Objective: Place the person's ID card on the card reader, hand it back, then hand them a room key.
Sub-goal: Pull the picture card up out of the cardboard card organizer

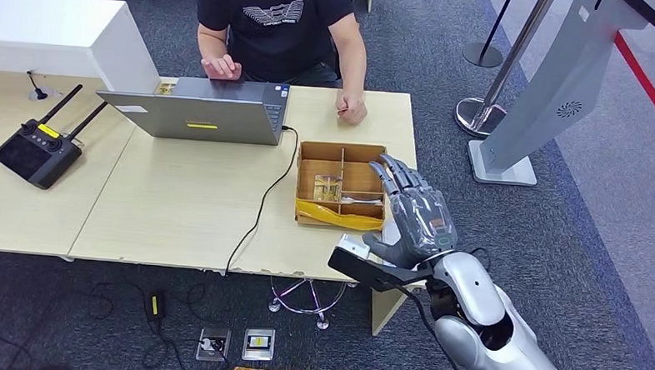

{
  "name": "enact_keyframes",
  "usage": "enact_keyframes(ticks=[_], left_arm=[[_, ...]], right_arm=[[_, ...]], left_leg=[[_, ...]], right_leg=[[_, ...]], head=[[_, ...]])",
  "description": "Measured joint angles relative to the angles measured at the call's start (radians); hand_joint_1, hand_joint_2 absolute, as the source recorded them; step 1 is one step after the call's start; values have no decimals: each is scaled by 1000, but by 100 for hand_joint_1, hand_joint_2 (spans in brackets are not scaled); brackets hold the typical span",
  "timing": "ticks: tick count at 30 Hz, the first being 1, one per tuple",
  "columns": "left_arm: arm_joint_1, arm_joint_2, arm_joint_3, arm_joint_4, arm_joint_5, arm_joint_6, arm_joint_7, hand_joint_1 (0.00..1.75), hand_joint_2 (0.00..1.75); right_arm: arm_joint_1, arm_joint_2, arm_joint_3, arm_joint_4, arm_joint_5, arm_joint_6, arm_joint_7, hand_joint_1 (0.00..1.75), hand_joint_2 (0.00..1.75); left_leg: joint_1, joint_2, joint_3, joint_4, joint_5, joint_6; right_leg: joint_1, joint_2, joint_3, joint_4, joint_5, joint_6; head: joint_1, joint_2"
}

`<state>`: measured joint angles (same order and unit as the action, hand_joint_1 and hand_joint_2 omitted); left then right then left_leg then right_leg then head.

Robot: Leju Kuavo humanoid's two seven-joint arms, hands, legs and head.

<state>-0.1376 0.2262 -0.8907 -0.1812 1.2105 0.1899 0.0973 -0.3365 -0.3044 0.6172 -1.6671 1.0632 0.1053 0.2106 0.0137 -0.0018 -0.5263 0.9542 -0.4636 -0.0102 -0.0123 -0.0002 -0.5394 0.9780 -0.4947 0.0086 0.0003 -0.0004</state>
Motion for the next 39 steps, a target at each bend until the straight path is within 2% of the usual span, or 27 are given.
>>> enact_keyframes(ticks=[11, 22, 39], left_arm=[[-1, -3, 0, 0, 7, 8, 0, 0, 0], [-2, -2, 0, 0, 5, -15, 0, 0, 0], [-2, 0, 0, 0, 8, -35, 0, 0, 0]], right_arm=[[-19, 24, 51, 29, -33, 11, 16, 0, 175], [-36, 87, 70, 104, 15, 14, 53, 0, 175], [-55, 161, 53, 285, 90, -24, 61, 0, 175]], left_leg=[[0, 0, 0, 0, 0, 0], [0, 0, 0, 0, 0, 0], [0, 0, 0, 0, 0, 0]], right_leg=[[0, 0, 0, 0, 0, 0], [0, 0, 0, 0, 0, 0], [0, 0, 0, 0, 0, 0]], head=[[0, 0], [0, 0], [0, 0]])
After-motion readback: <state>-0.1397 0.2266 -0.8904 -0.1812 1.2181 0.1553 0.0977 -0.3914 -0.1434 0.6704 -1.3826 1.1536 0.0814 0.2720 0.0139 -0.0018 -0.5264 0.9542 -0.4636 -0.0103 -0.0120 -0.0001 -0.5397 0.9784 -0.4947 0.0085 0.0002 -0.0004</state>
